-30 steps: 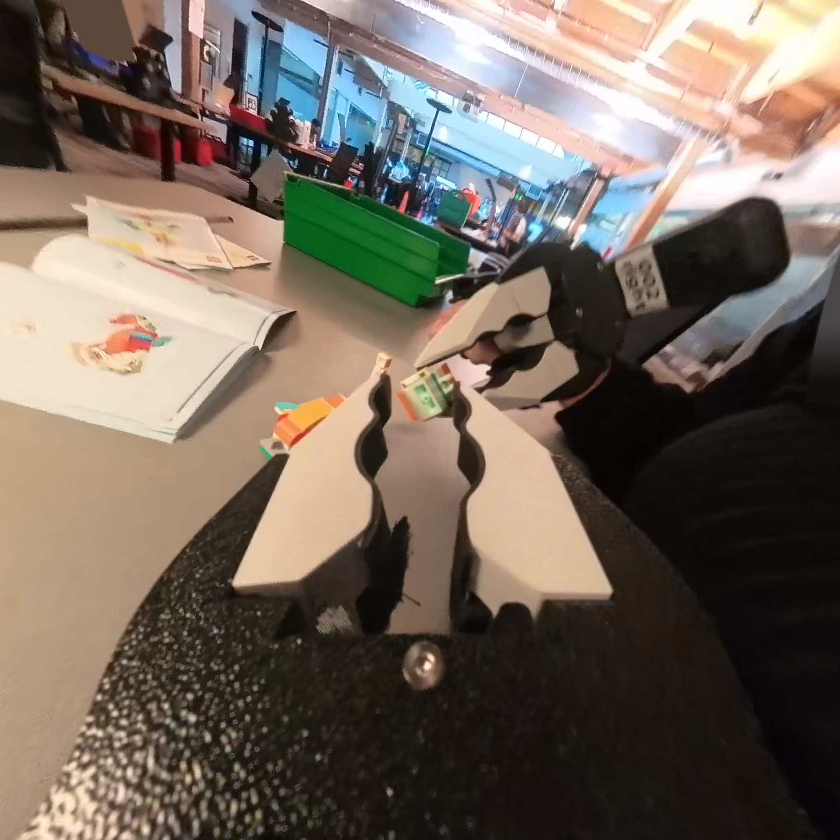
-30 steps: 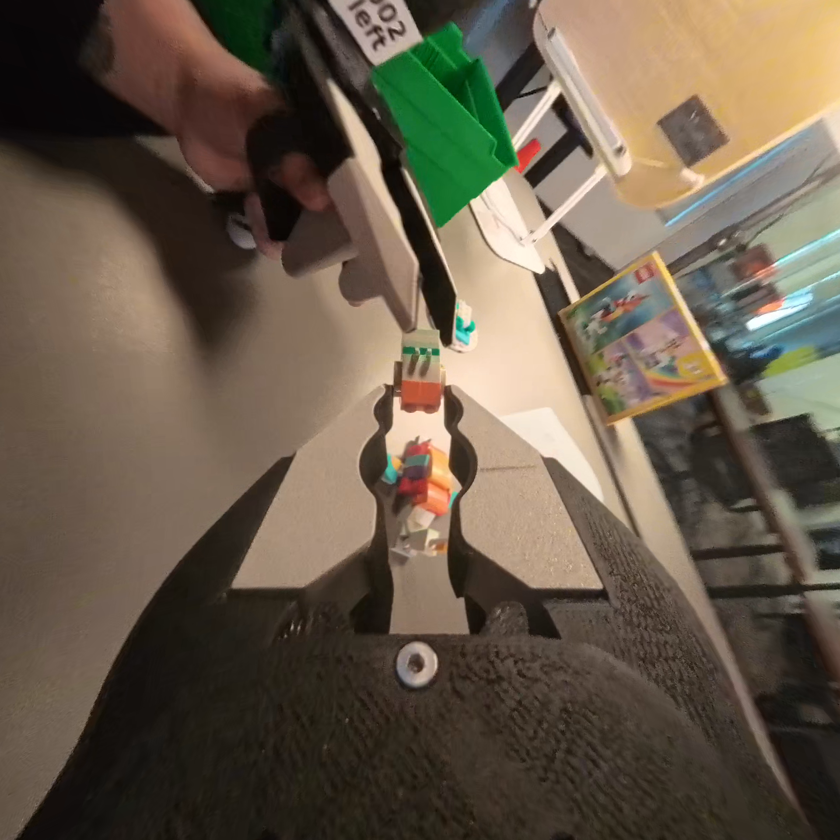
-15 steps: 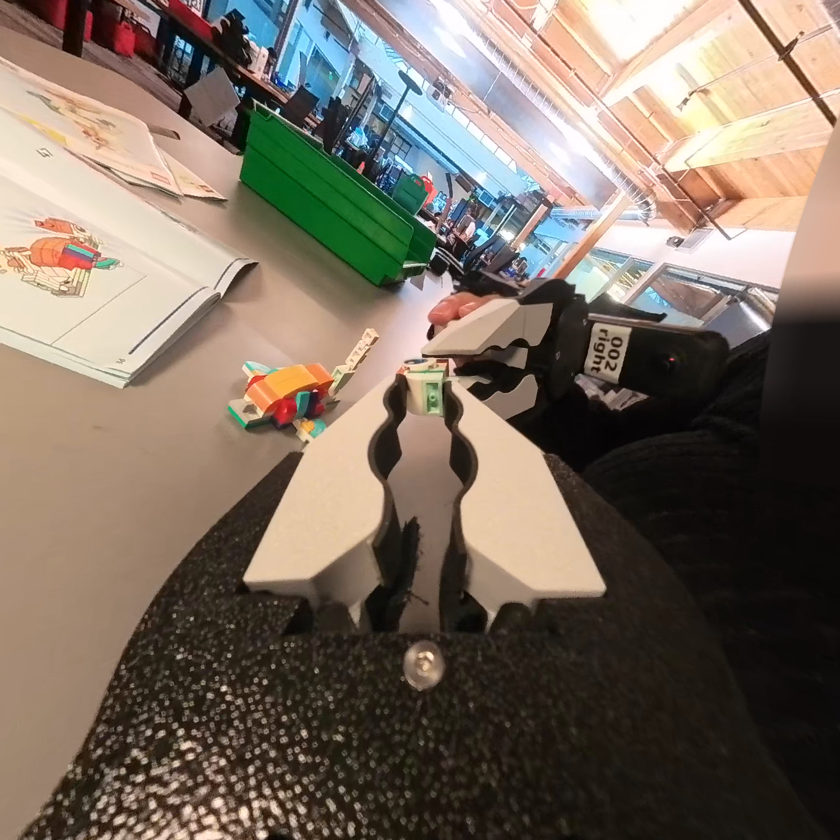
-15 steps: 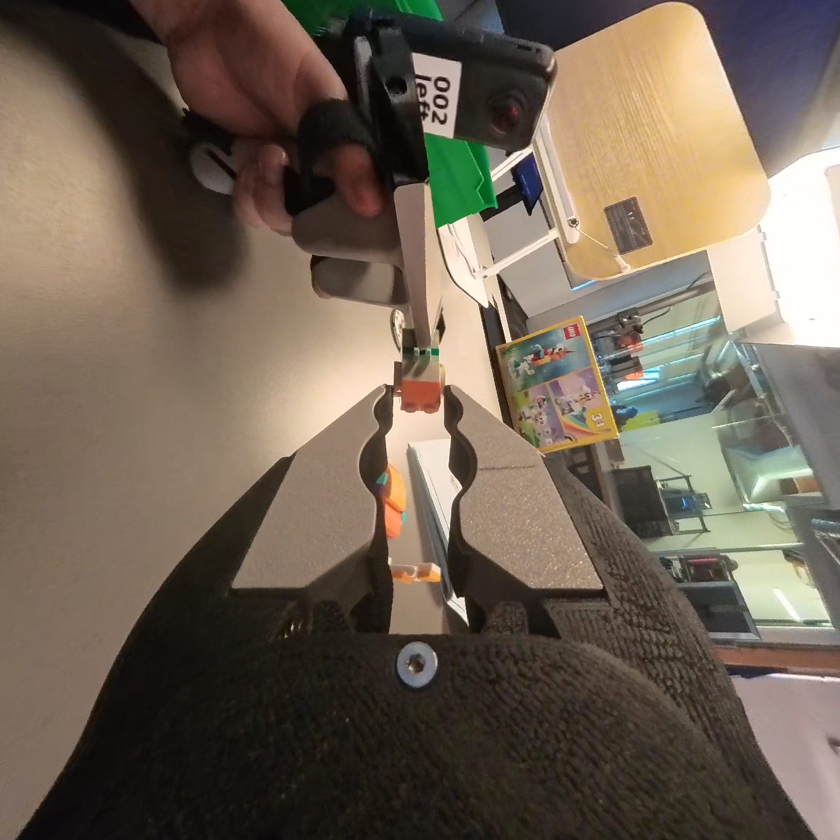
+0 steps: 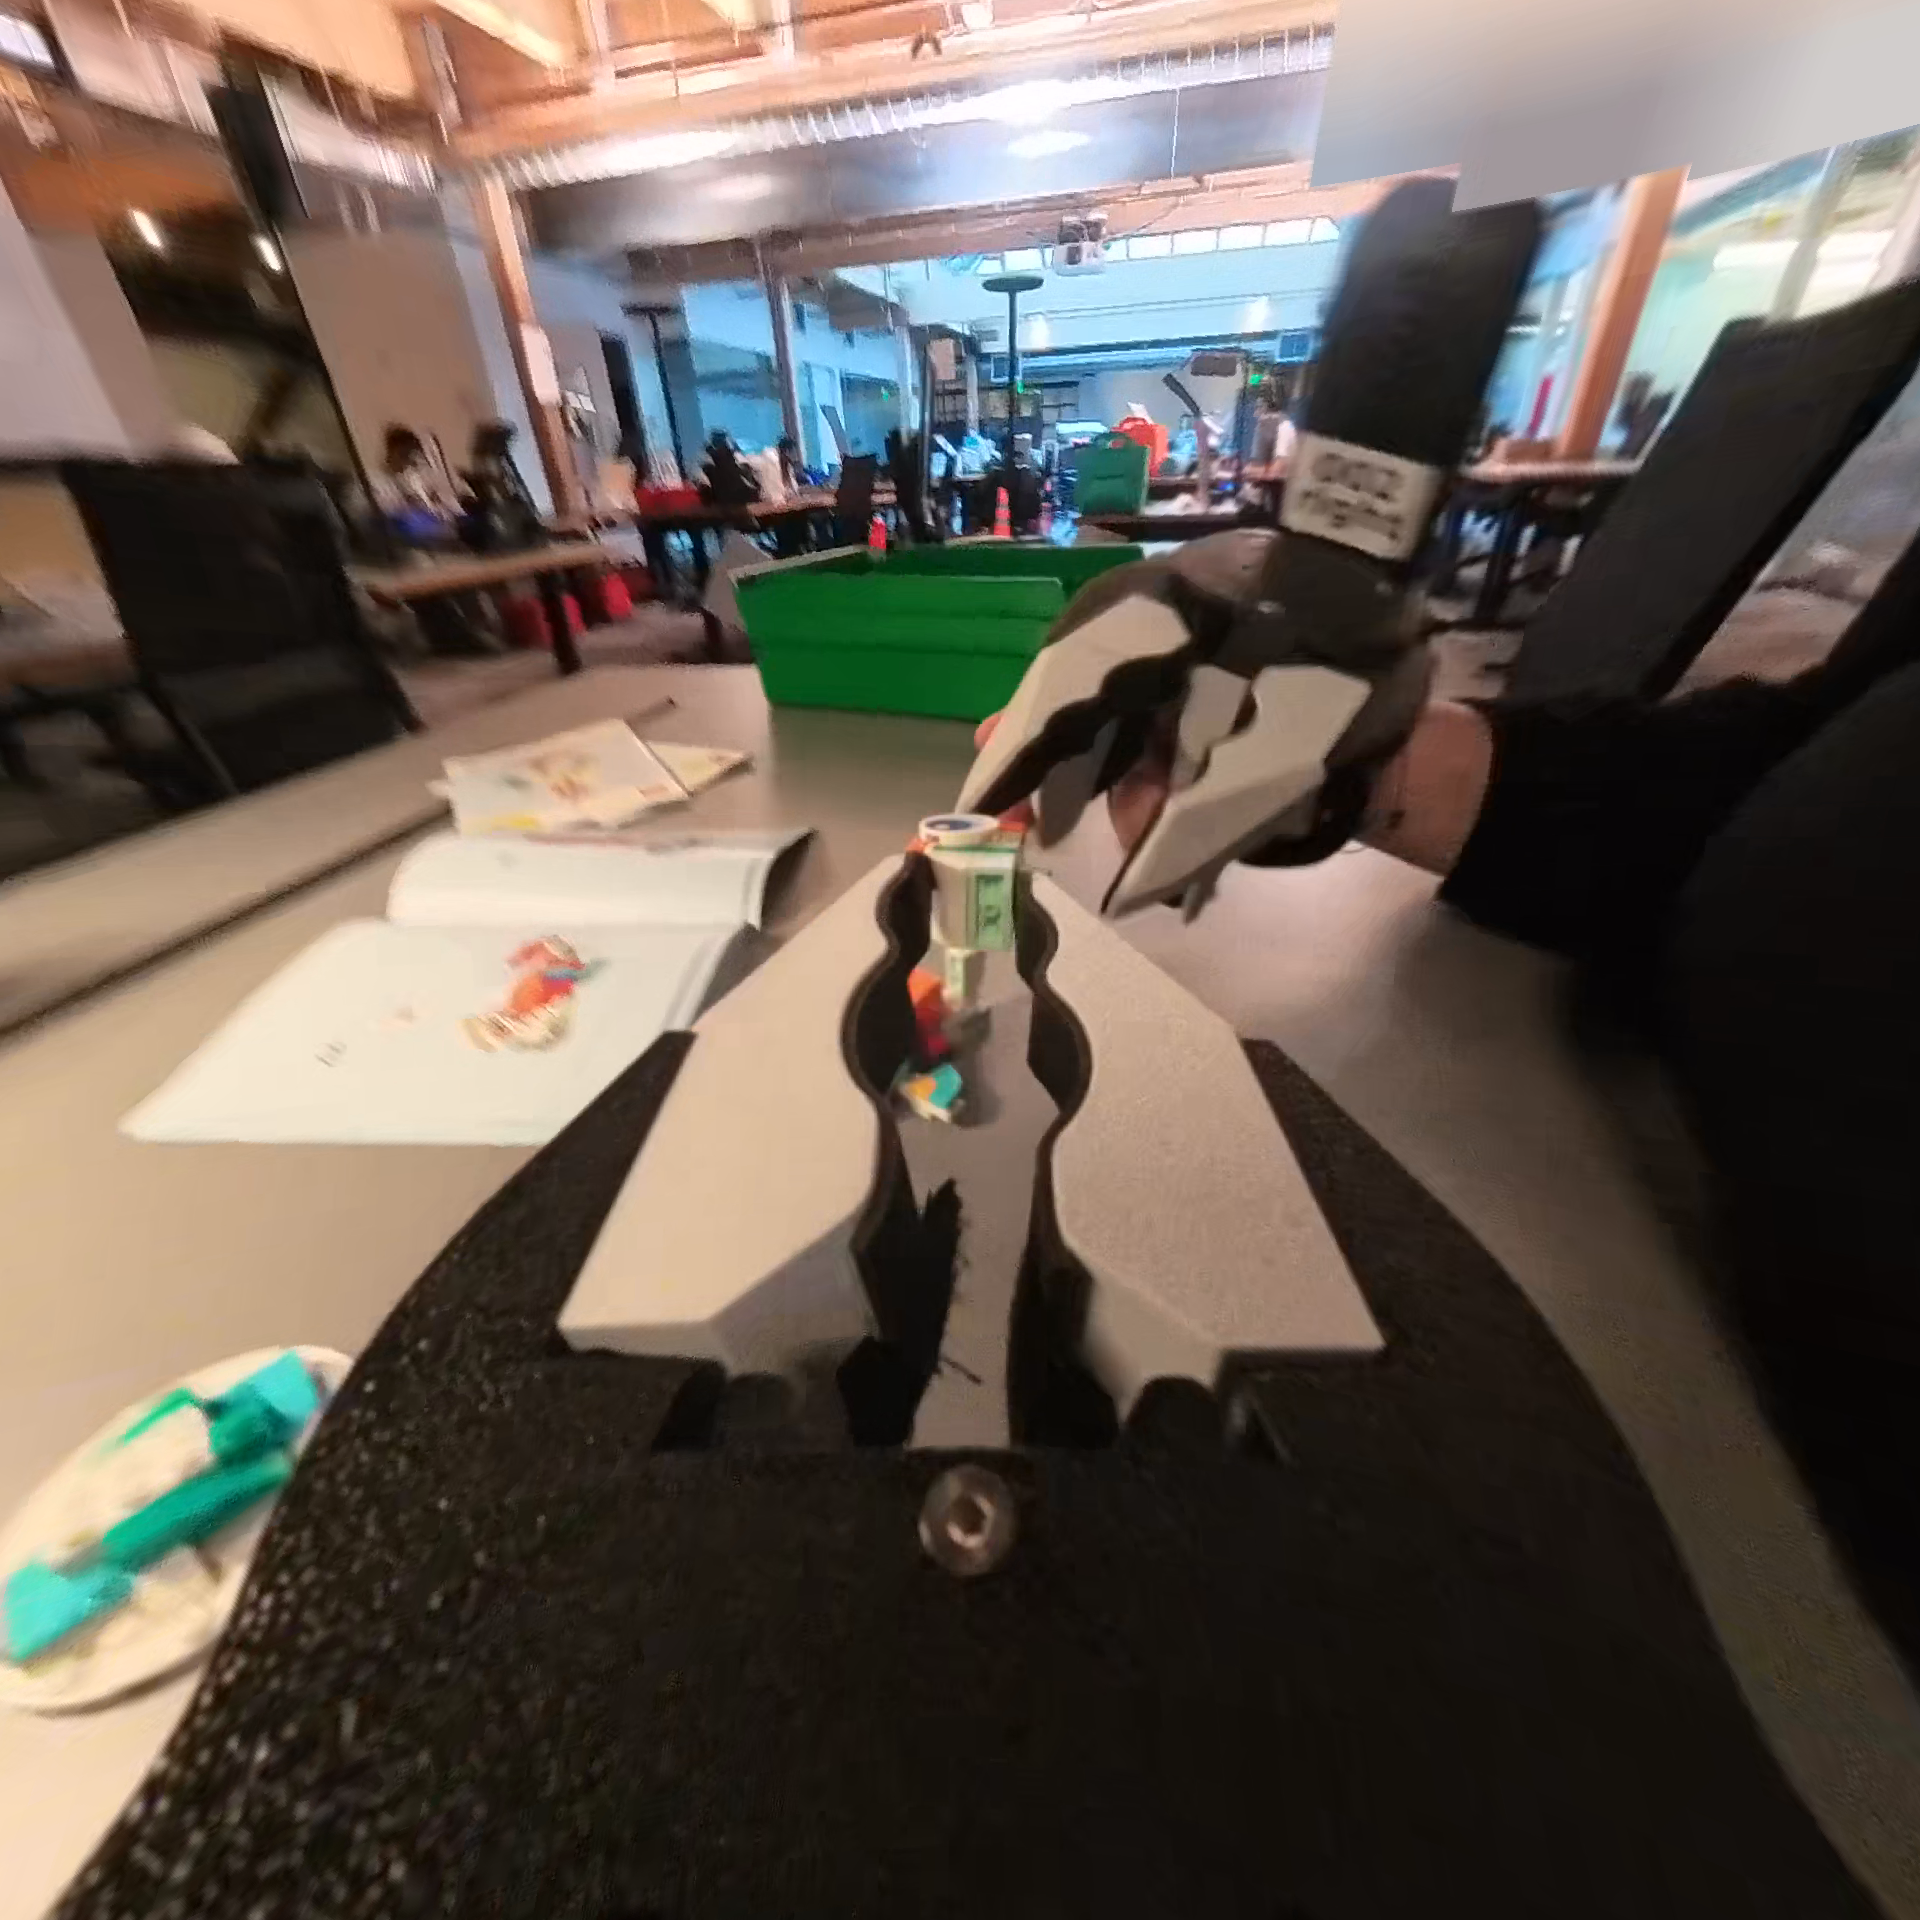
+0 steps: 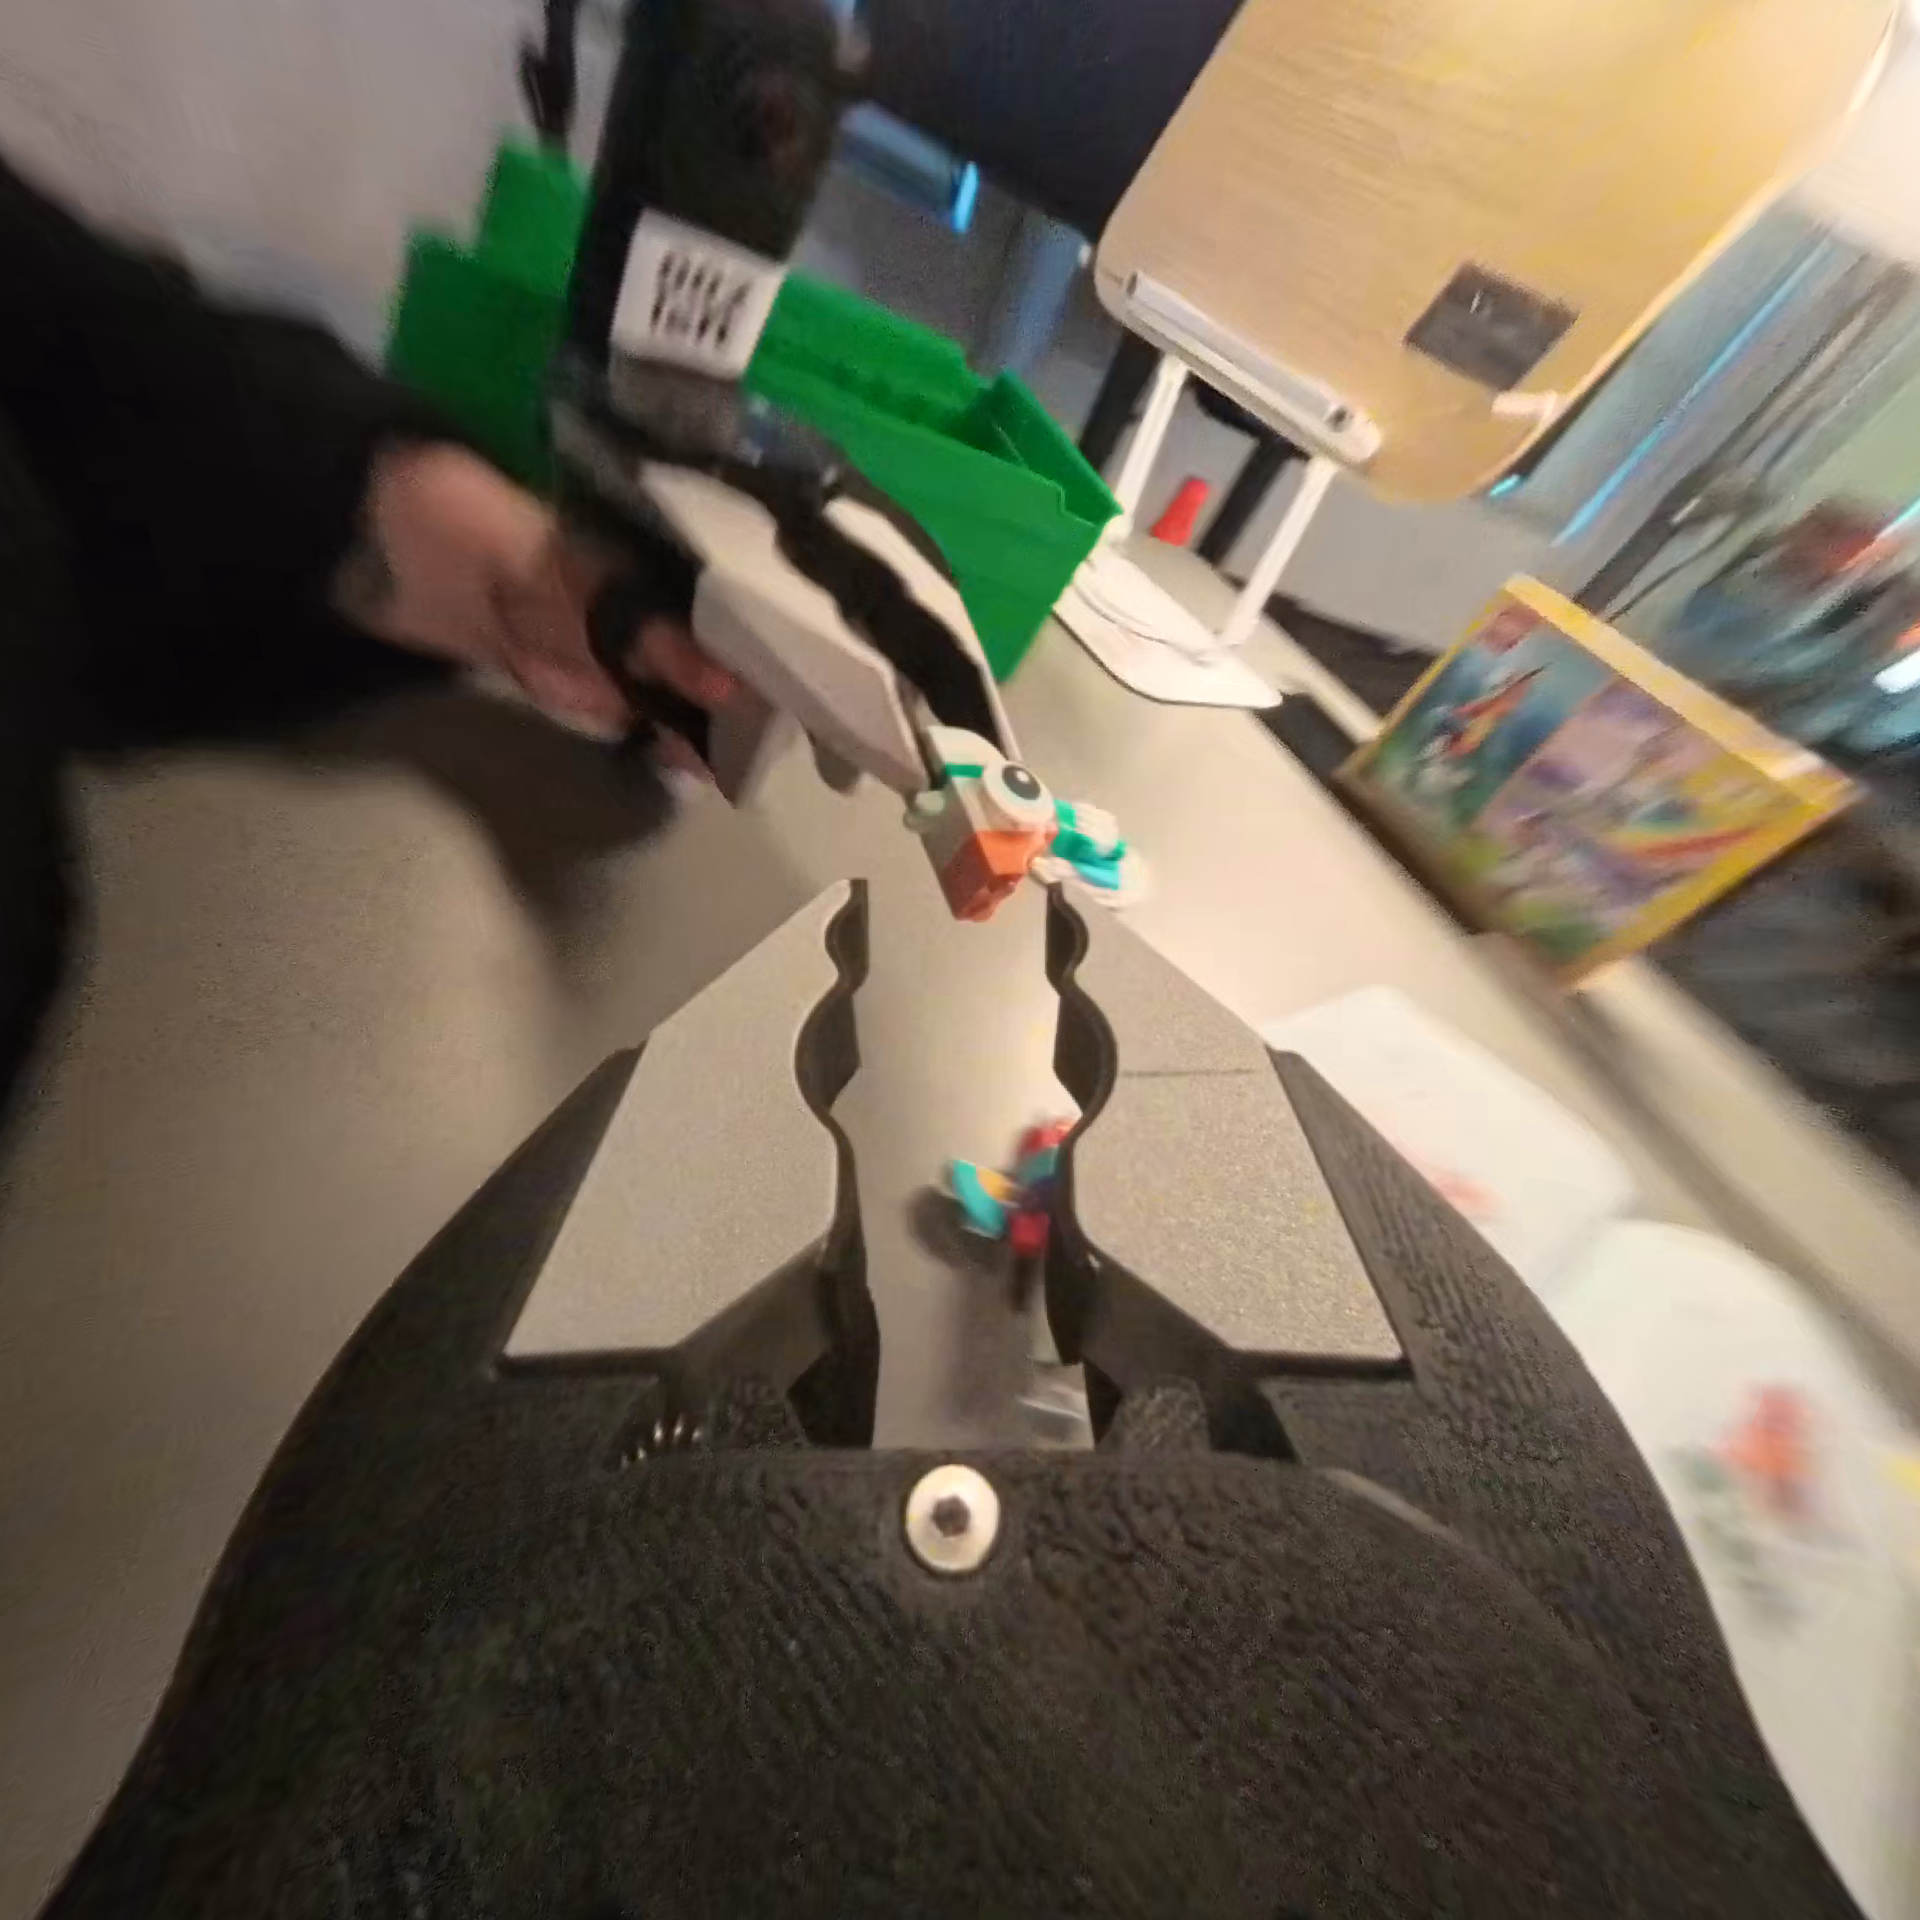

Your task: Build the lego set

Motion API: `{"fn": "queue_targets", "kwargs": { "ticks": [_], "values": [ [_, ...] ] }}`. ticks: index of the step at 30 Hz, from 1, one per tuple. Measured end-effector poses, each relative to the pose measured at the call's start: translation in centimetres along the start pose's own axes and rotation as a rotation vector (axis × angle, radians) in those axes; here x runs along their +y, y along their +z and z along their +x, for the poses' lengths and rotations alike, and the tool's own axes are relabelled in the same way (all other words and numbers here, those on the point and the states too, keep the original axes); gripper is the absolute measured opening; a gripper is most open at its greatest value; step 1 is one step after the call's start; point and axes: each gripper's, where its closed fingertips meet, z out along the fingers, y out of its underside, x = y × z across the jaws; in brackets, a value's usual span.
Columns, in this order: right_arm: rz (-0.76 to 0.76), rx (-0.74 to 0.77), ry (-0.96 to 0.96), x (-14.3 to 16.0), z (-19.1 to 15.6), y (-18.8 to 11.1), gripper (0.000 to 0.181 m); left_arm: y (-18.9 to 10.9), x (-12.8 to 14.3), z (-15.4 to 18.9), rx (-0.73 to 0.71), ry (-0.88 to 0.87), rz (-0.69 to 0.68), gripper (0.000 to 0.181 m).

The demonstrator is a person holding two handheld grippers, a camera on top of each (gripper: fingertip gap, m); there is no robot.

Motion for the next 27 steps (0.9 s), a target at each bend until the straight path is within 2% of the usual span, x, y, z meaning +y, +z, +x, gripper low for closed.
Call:
{"fn": "queue_targets", "kwargs": {
  "ticks": [3, 6, 8, 11, 18, 21, 23, 25, 27],
  "values": [
    [0.13, -0.137, 0.451, -1.7, 0.4, -0.6, 0.034, -0.3, -1.0, 0.6, -0.015, 0.135, 0.05, 0.013],
    [0.165, -0.279, 0.825, -2.3, 0.5, -0.7, 0.034, -0.6, -1.8, 1.0, -0.026, 0.242, 0.092, 0.013],
    [0.179, -0.378, 1.01, -2.8, 0.1, -0.7, 0.032, -0.7, -2.2, 1.4, -0.032, 0.304, 0.117, 0.013],
    [0.206, -0.464, 1.146, -3.4, -0.4, -0.7, 0.028, -0.8, -2.5, 1.9, -0.037, 0.371, 0.129, 0.013],
    [0.204, -0.529, 1.221, -3.0, -1.2, -0.4, 0.018, -0.6, -2.5, 2.5, -0.031, 0.421, 0.13, 0.013],
    [0.219, -0.519, 1.214, -2.9, -1.1, -0.3, 0.016, -0.6, -2.4, 2.3, -0.028, 0.379, 0.127, 0.013],
    [0.222, -0.476, 1.156, -2.6, -0.8, -0.4, 0.015, -0.4, -2.3, 2.3, 0.018, 0.172, 0.118, 0.015],
    [0.243, -0.411, 1.05, -2.5, -0.1, -0.6, 0.015, -0.2, -2.2, 2.3, 0.111, -0.08, 0.104, 0.045],
    [0.286, -0.369, 0.931, -2.9, 0.4, -1.2, 0.014, -0.2, -2.2, 1.7, 0.161, -0.288, 0.111, 0.048]
  ]
}}
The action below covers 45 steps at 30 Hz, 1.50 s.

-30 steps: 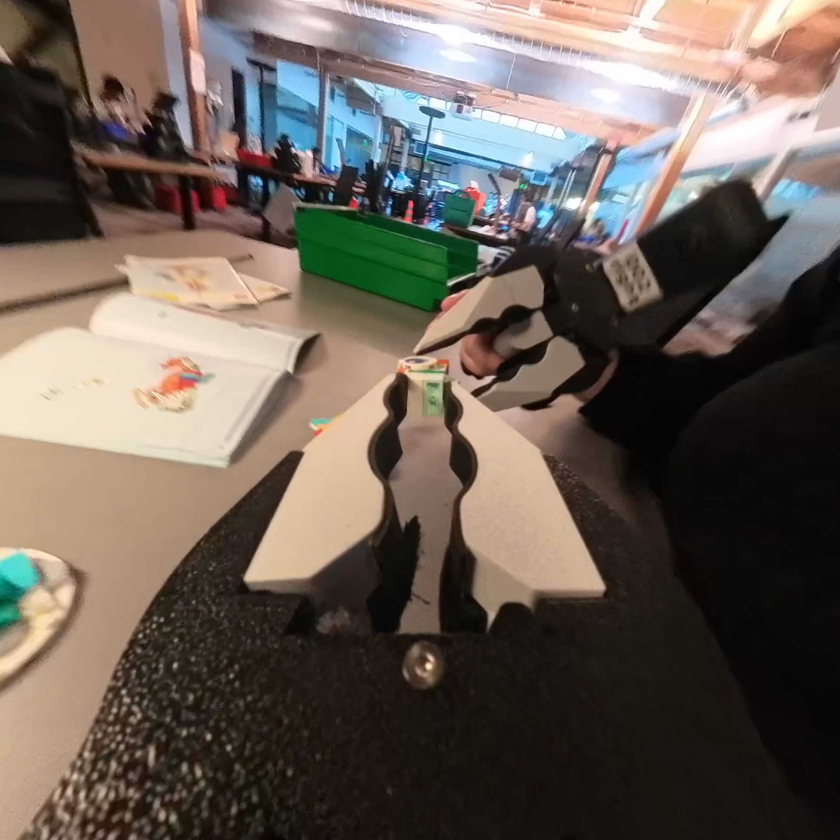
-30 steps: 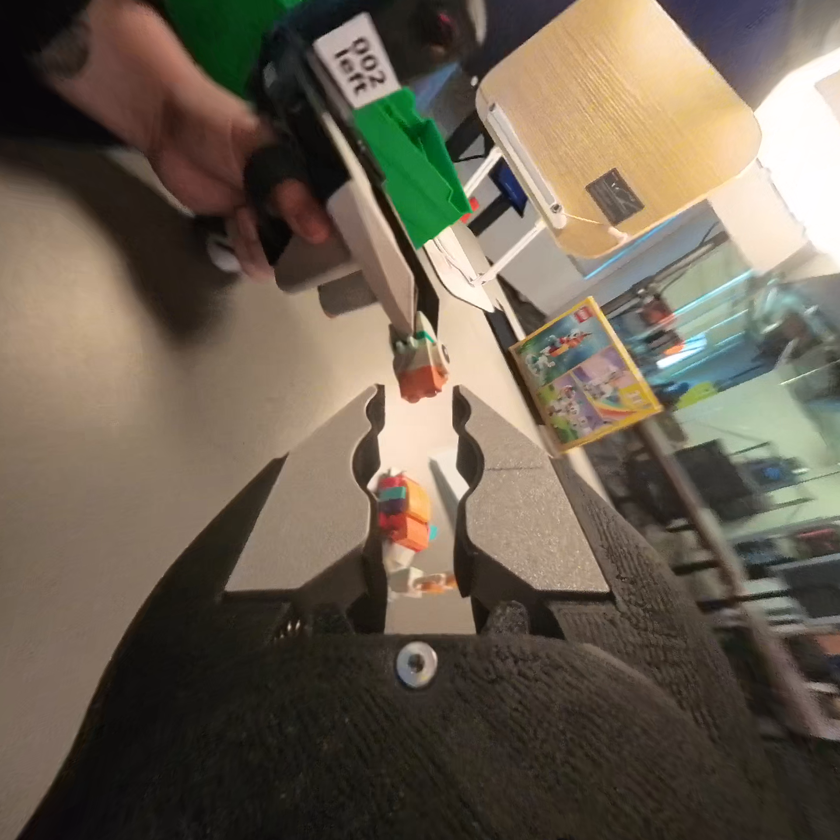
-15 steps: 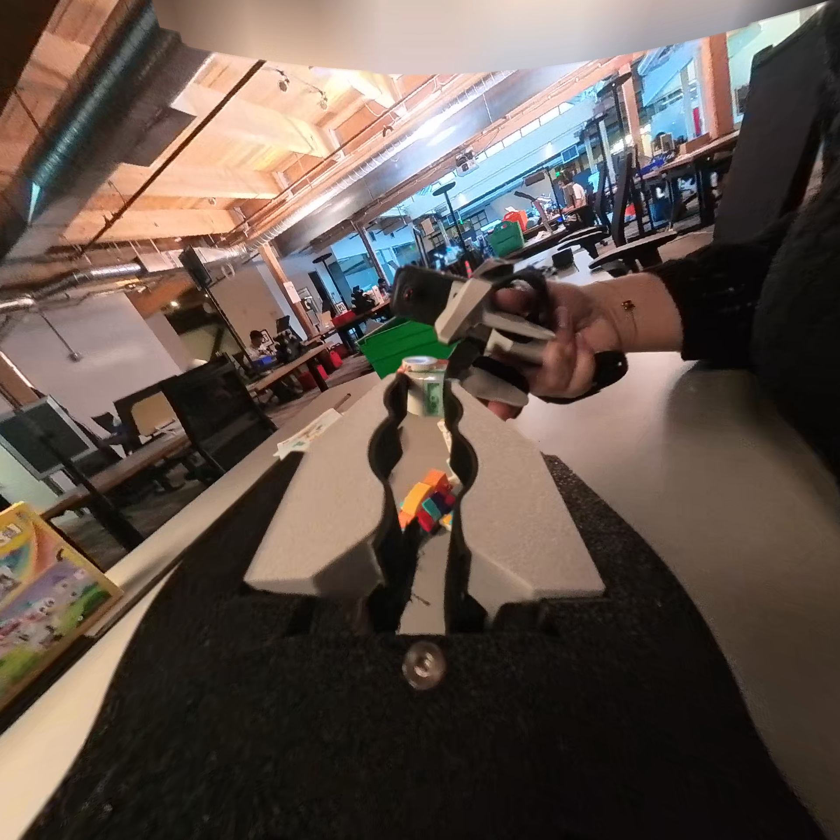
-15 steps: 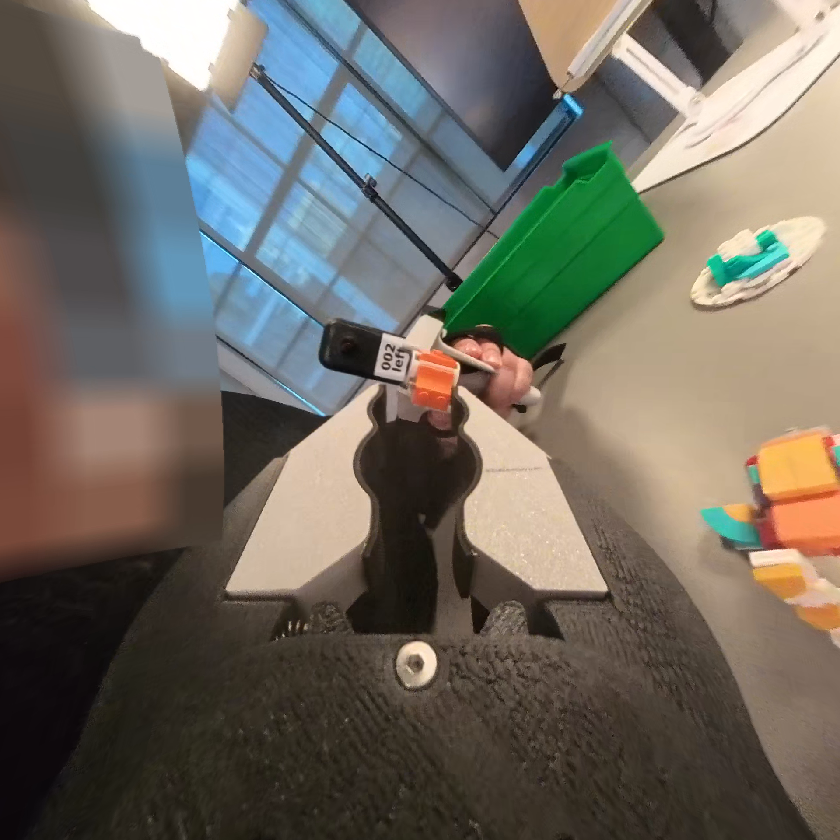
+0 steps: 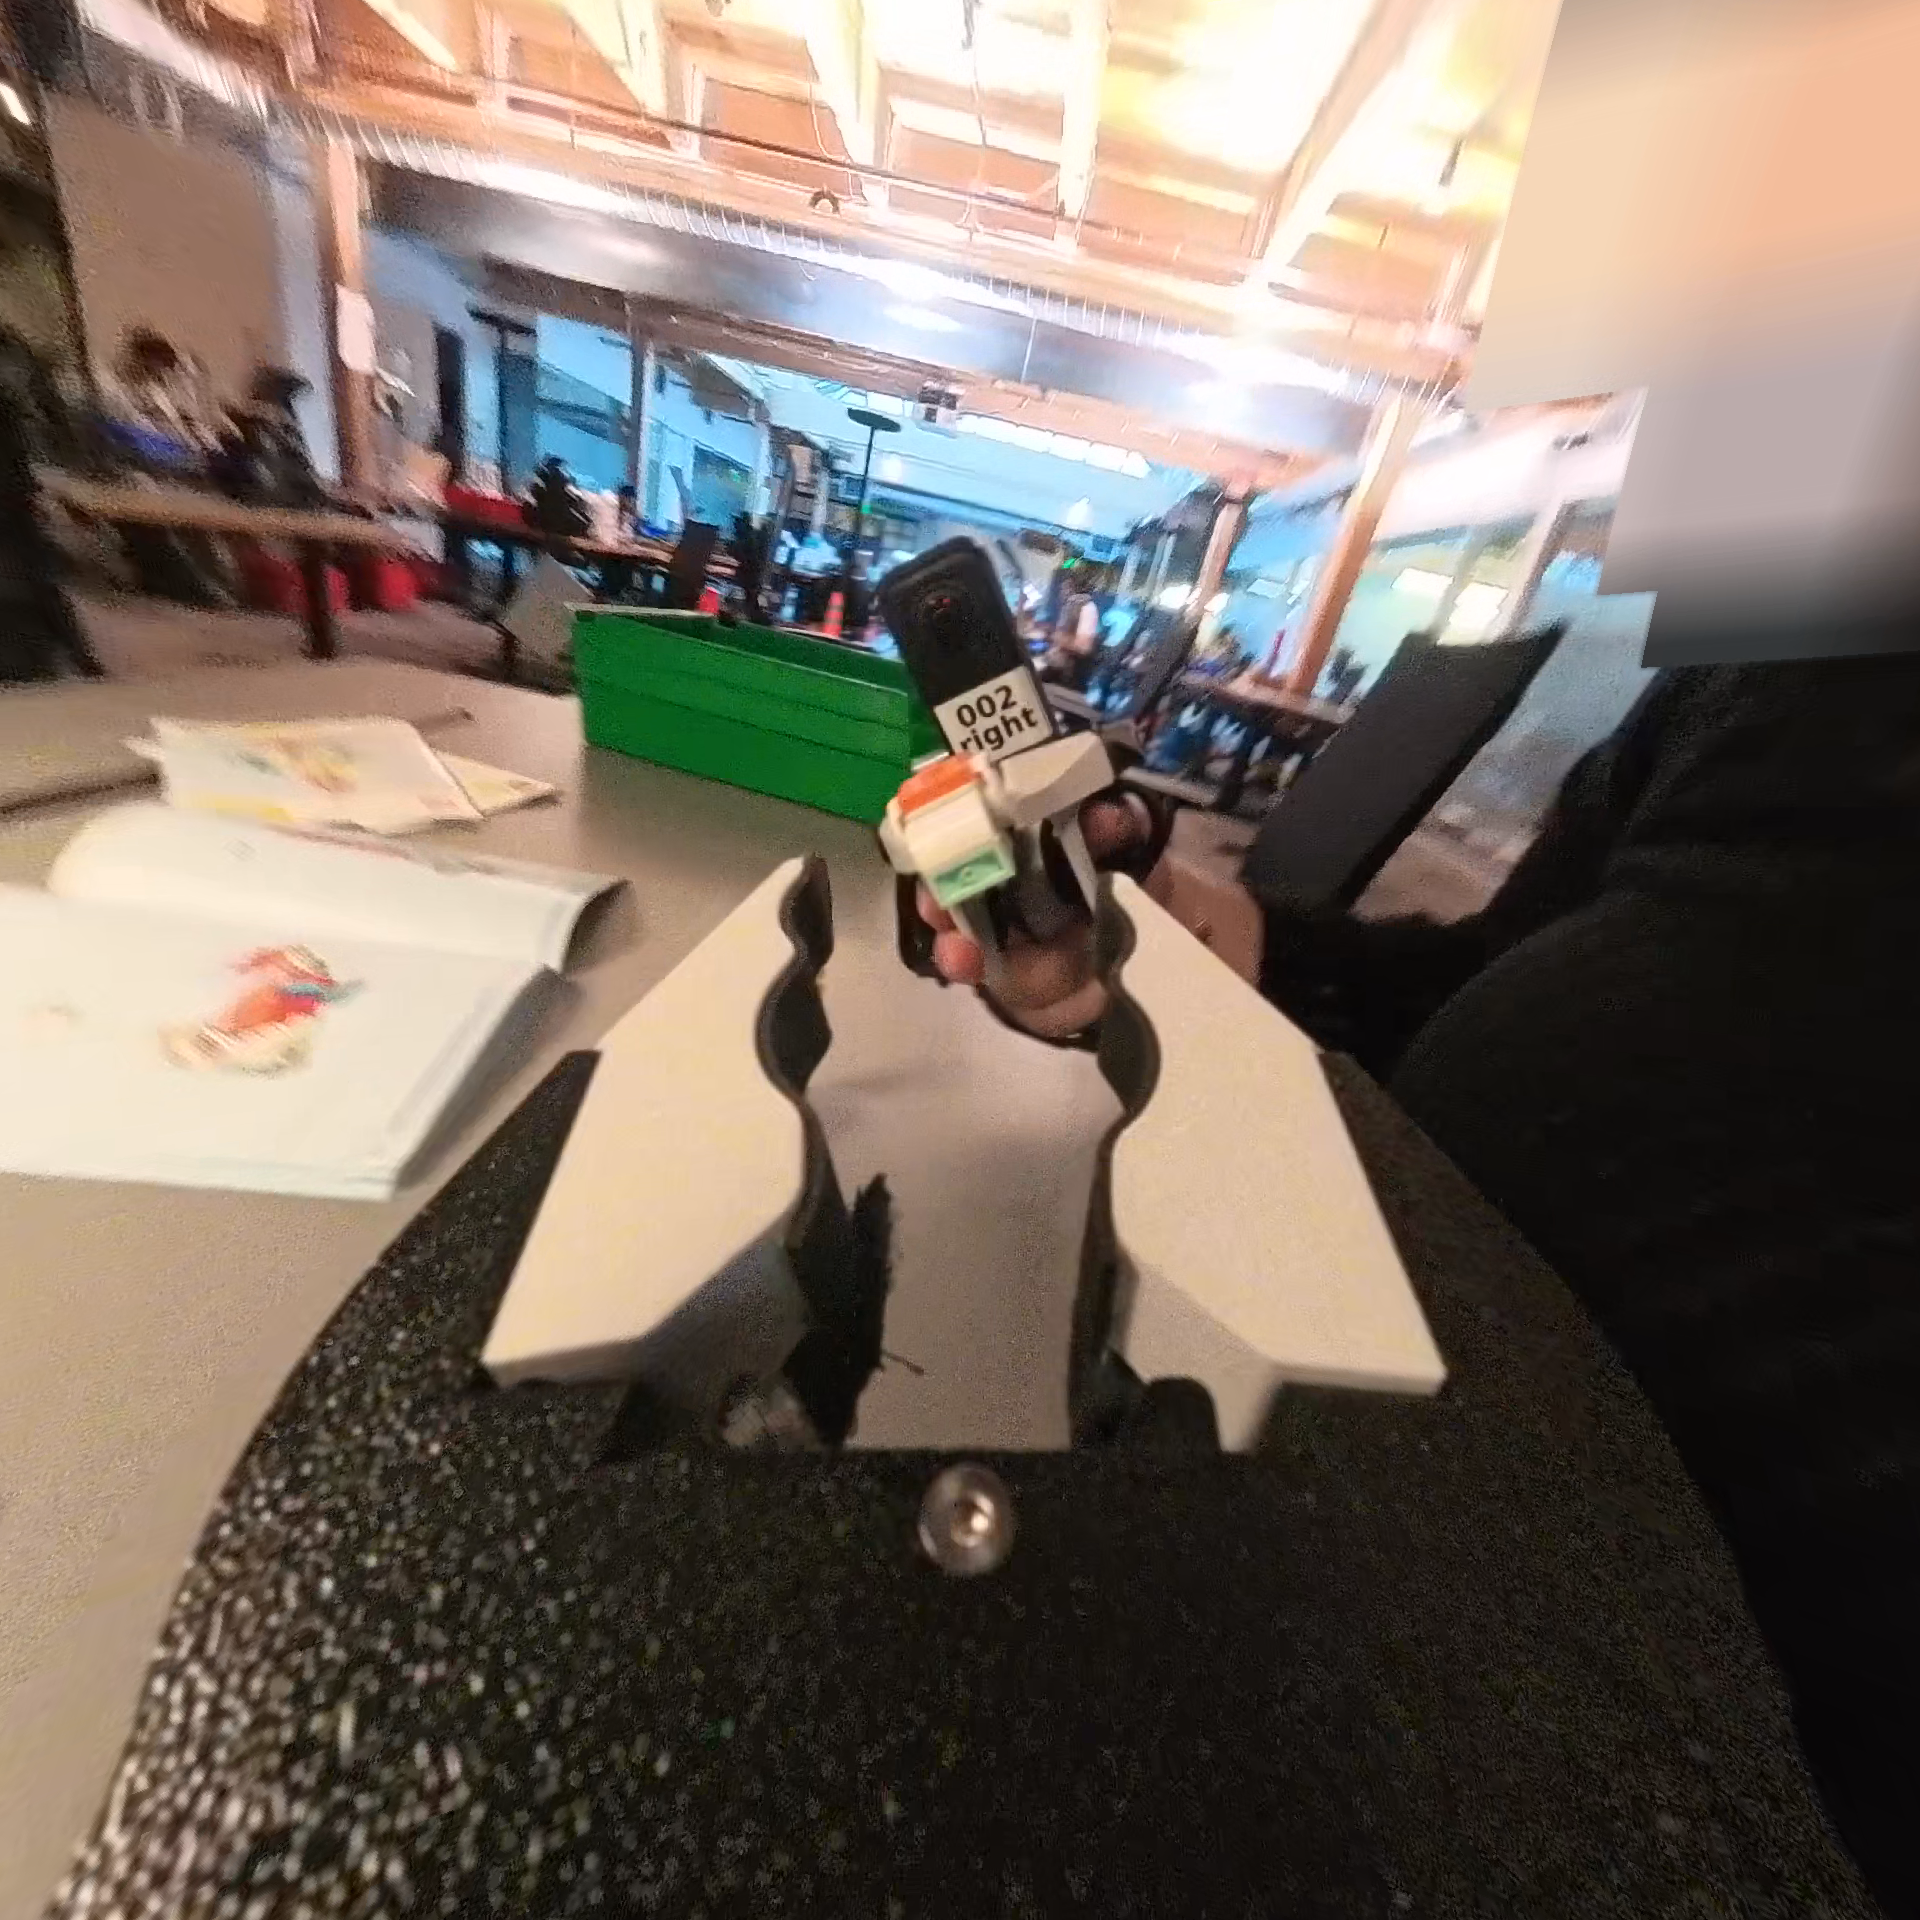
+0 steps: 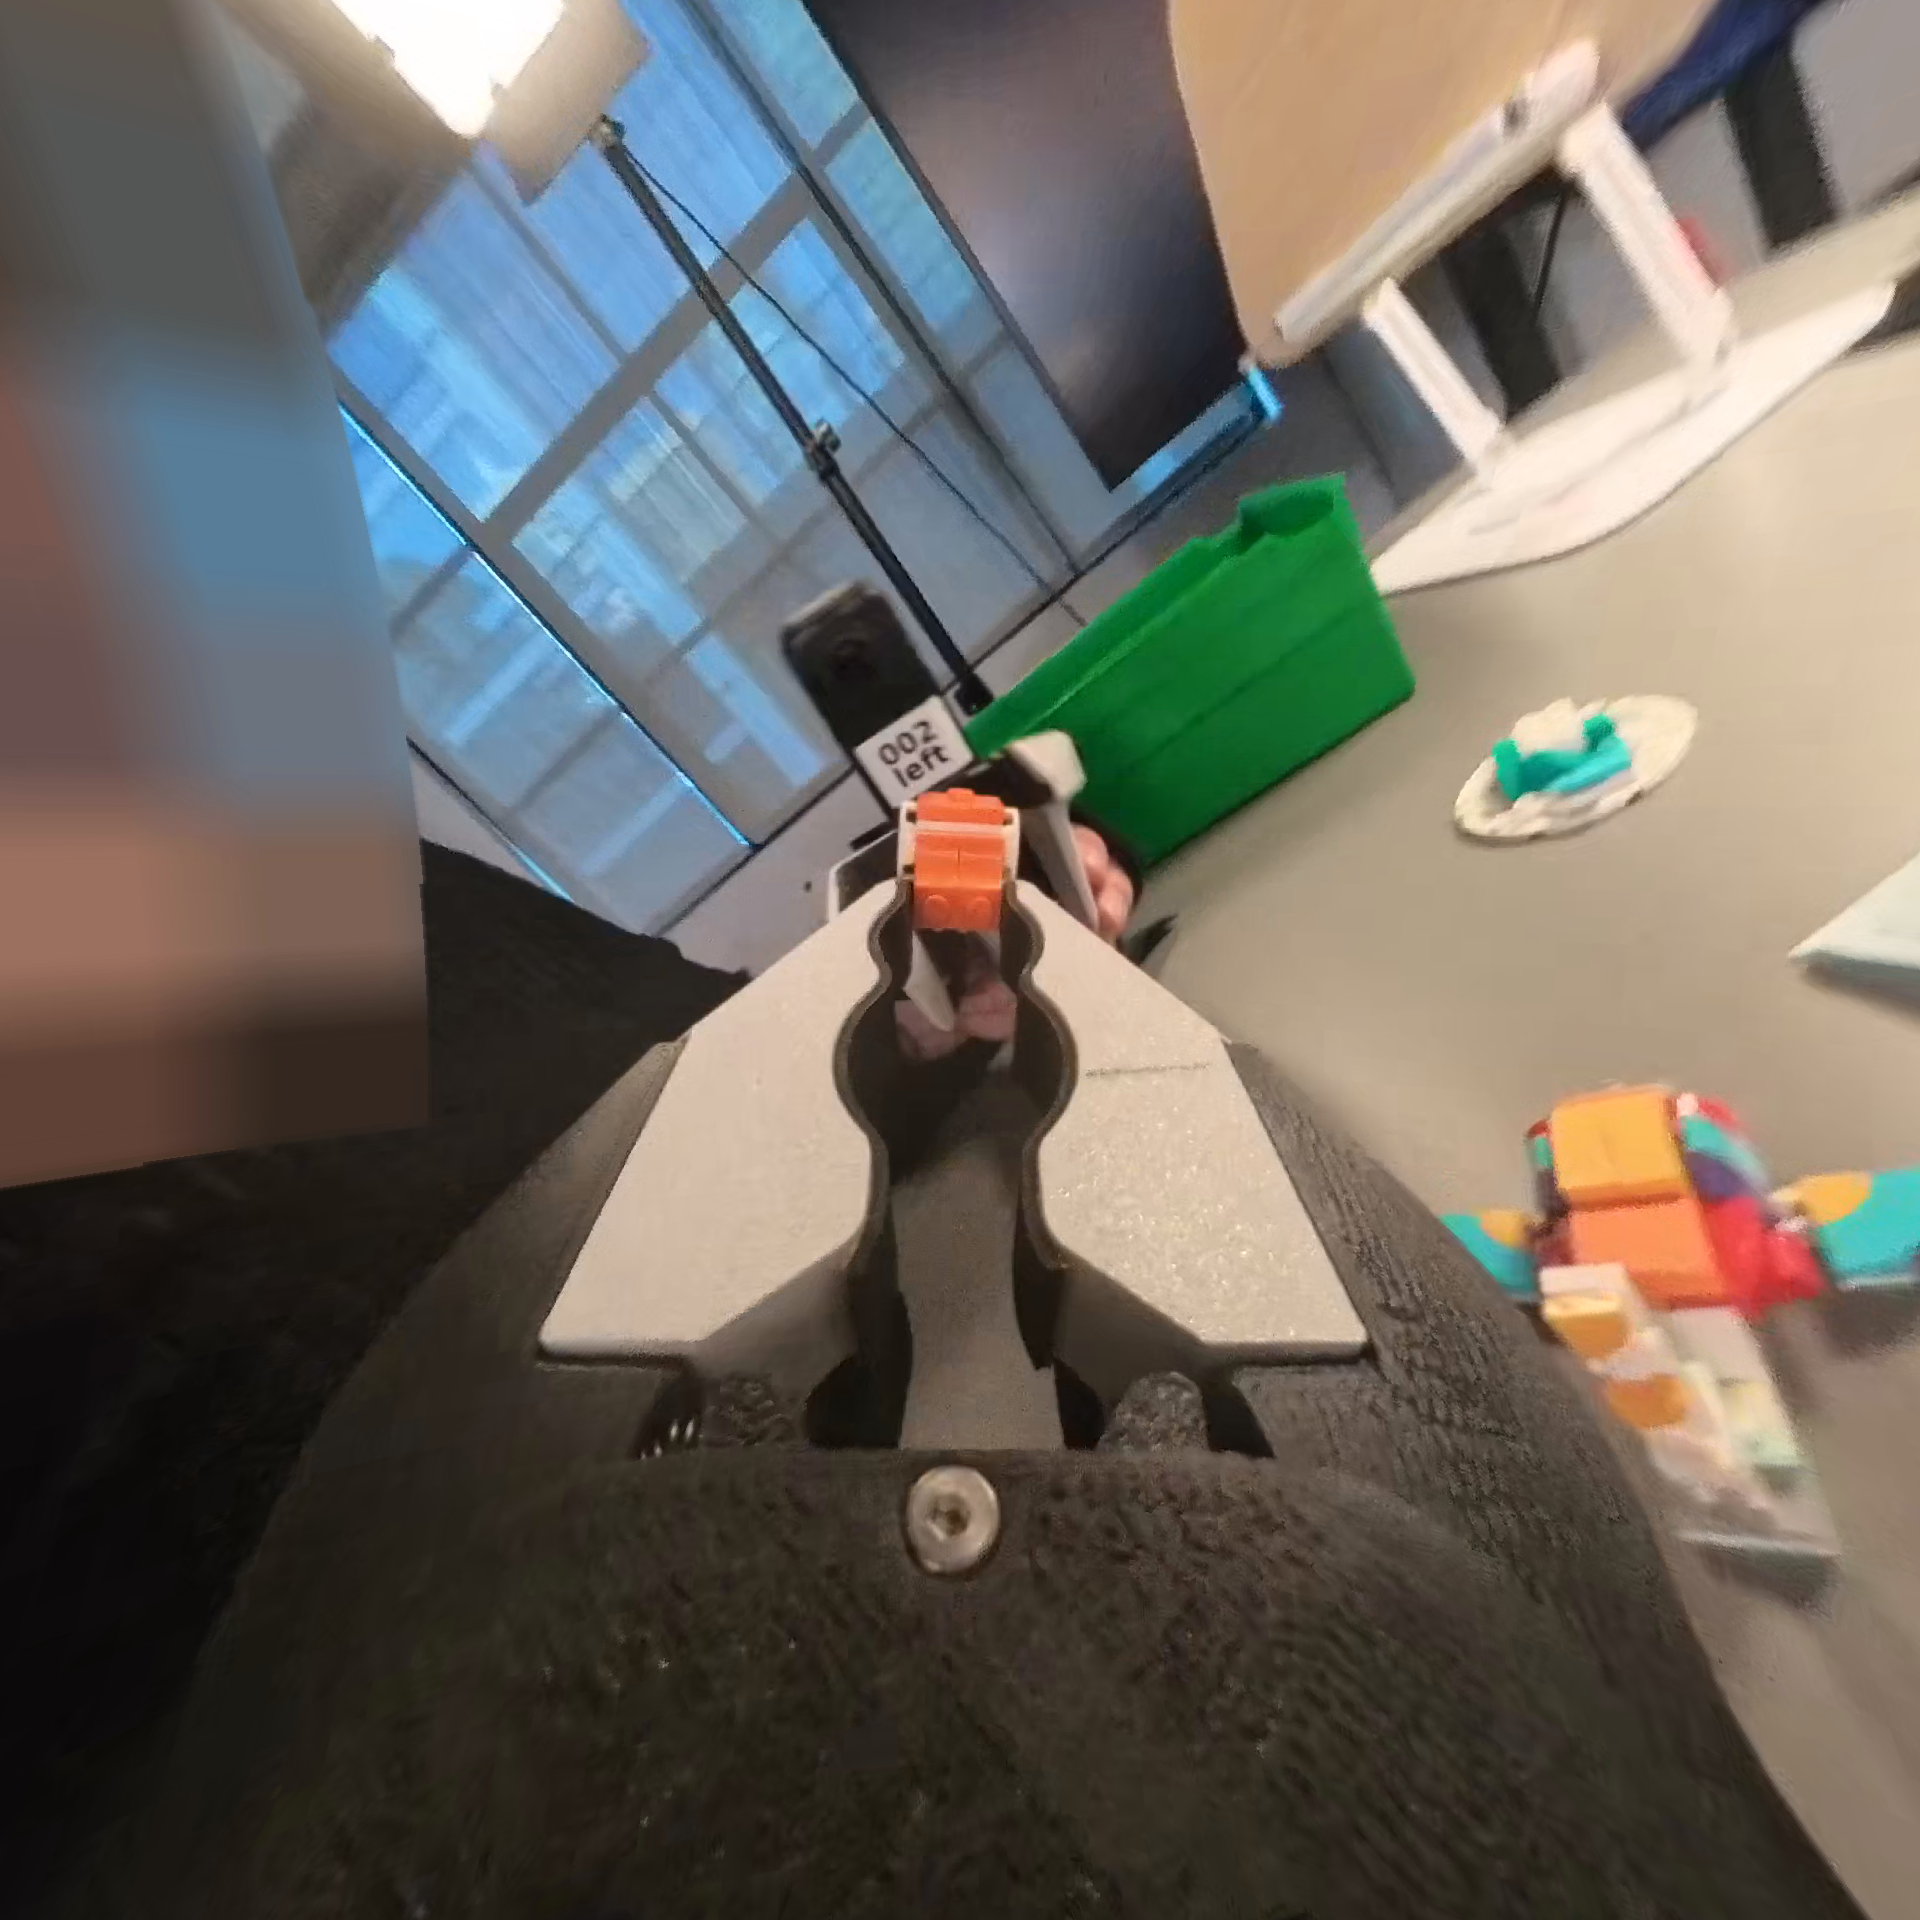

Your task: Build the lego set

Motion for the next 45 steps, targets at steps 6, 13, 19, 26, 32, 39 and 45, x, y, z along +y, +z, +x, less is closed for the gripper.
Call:
{"fn": "queue_targets", "kwargs": {
  "ticks": [6, 13, 19, 26, 32, 39, 45],
  "values": [
    [0.012, 0.035, -0.278, -0.3, -0.6, -0.5, 0.014, 0.2, 0.6, 0.1, 0.076, -0.183, -0.01, 0.034],
    [-0.051, 0.037, -0.375, 1.1, -0.7, 0.1, 0.014, 0.4, 1.0, 0.4, 0.067, -0.148, -0.025, 0.026],
    [-0.051, 0.041, -0.395, 1.4, -0.7, 0.2, 0.015, 0.3, 1.2, 0.9, 0.107, -0.153, -0.077, 0.014],
    [-0.05, 0.046, -0.421, 1.4, -0.7, 0.5, 0.031, 0.5, 2.5, 0.7, 0.07, -0.062, -0.155, 0.014],
    [-0.062, 0.053, -0.45, 1.6, -0.7, 0.3, 0.021, 0.6, 2.8, 1.0, 0.078, -0.035, -0.171, 0.014],
    [-0.086, 0.047, -0.448, 1.9, -0.7, 0.1, 0.022, 0.6, 2.8, 1.1, 0.09, -0.042, -0.166, 0.014],
    [-0.083, 0.035, -0.449, 2.0, -1.0, 0.2, 0.021, 0.6, 2.7, 1.4, 0.109, -0.052, -0.155, 0.014]
  ]
}}
